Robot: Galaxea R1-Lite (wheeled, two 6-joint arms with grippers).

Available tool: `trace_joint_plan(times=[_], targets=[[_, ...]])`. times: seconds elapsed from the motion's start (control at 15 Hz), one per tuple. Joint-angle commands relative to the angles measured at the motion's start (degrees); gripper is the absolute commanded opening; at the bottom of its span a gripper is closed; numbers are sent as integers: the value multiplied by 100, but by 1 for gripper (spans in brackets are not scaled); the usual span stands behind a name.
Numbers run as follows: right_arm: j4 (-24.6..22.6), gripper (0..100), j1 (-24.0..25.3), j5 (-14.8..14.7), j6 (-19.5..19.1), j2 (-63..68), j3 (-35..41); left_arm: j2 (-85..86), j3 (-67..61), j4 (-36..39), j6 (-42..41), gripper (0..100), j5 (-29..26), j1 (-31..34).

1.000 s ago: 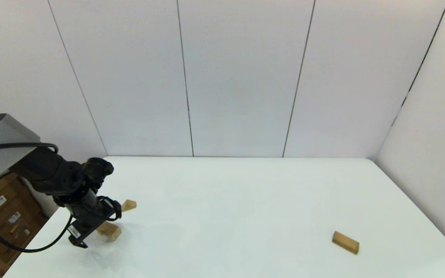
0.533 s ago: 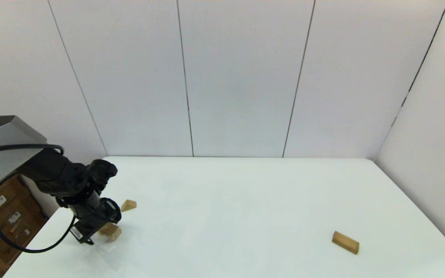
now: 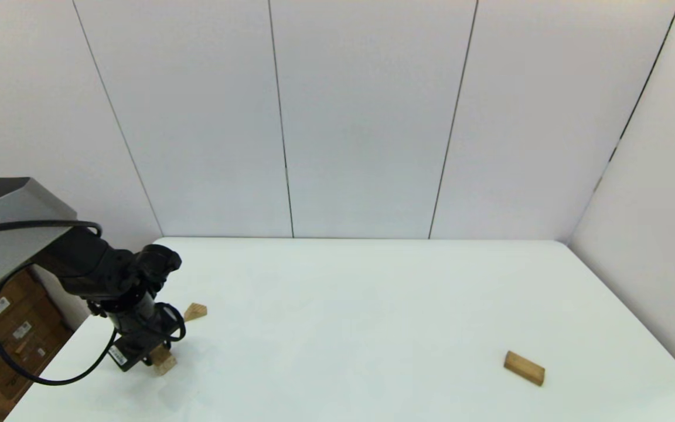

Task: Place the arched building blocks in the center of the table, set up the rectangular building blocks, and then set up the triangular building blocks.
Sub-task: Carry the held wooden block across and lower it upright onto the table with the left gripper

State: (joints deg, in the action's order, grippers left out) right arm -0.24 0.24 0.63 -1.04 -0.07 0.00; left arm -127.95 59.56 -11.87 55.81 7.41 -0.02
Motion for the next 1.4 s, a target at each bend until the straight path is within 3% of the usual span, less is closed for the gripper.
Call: trace_joint_plan(times=[0.07,0.33,0.47,0.73,0.8,0.93,1.4], targets=[[-2,100,2,7,-2,7,0,754,29,-131,-184,0,-64,-393],[-2,100,2,7,-2,7,0,1326,987,-948,-2162,0,-100,-1993],[-2,100,2,7,-2,7,0,1159,1295,-948,-3507,0,-161,-2608],[-2,100,2,7,-2,-1,0,816,1690,-1274,-6240,0,-1937,-3039],[-2,100,2,-2,-2,-1,0,684,1681,-1370,-7084,0,-2244,-3039],[-2,100,2,-2,-2,7,0,306,1699,-1423,-8613,0,-2341,-3030],[-2,100,2,-2,-2,7,0,-1153,3369,-1520,-9958,0,-2350,-3126]])
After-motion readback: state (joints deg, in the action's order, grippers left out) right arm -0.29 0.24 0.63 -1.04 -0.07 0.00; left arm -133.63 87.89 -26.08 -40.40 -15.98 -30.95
